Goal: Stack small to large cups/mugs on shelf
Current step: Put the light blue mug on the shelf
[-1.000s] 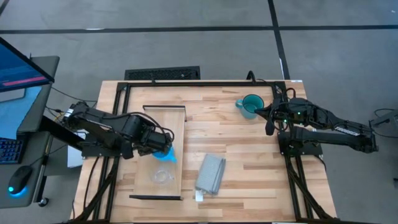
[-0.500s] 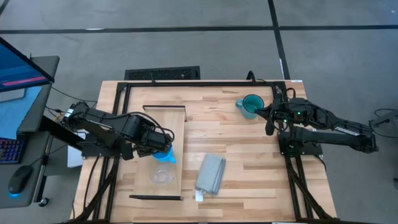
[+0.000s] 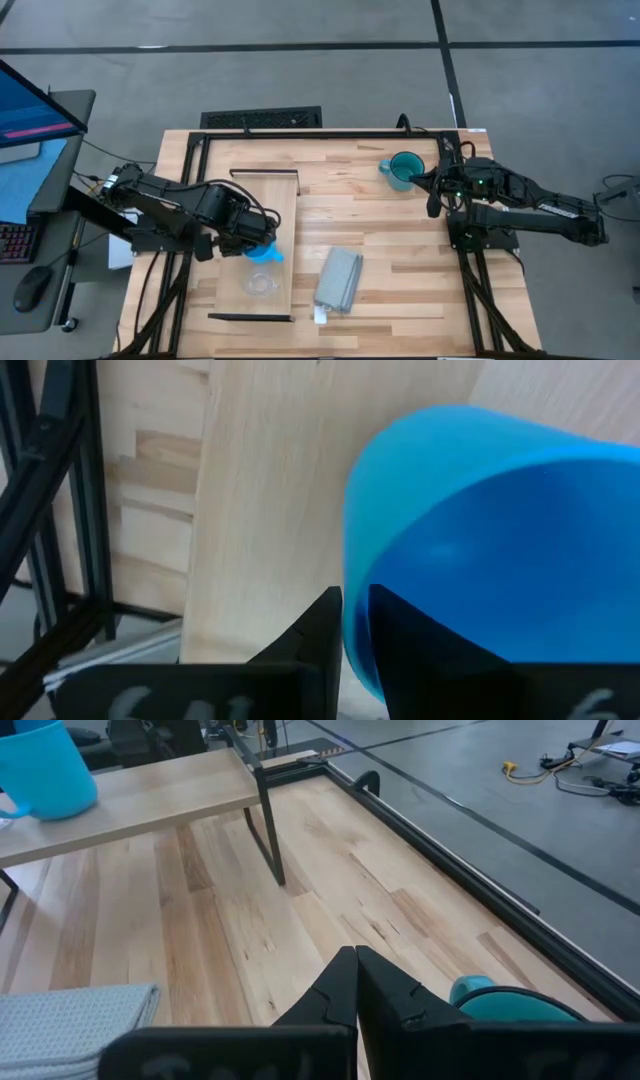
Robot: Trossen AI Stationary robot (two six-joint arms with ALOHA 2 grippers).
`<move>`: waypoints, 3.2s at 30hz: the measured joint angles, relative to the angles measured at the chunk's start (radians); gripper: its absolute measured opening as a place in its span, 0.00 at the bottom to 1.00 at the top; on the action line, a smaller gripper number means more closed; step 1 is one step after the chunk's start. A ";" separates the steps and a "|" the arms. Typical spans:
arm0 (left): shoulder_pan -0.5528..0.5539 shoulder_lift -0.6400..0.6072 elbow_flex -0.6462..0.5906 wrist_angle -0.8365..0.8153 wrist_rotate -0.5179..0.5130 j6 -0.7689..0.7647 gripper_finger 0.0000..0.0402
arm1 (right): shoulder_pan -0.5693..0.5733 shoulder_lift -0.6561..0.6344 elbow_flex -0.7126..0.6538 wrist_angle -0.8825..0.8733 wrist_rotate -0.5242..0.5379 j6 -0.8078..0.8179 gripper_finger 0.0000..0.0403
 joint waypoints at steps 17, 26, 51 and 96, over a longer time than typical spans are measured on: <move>0.000 -0.001 0.000 0.030 0.093 -0.026 0.11 | 0.000 0.000 0.000 0.000 0.000 -0.001 0.06; 0.000 -0.001 0.001 -0.024 0.068 -0.025 0.11 | 0.000 0.000 0.000 0.000 0.000 -0.001 0.06; -0.010 0.003 0.001 0.017 -0.044 0.046 0.11 | 0.000 0.000 0.000 0.000 0.000 -0.025 0.06; -0.016 0.002 0.001 -0.026 -0.128 0.116 0.11 | 0.000 0.082 0.001 0.002 -0.004 -0.025 0.06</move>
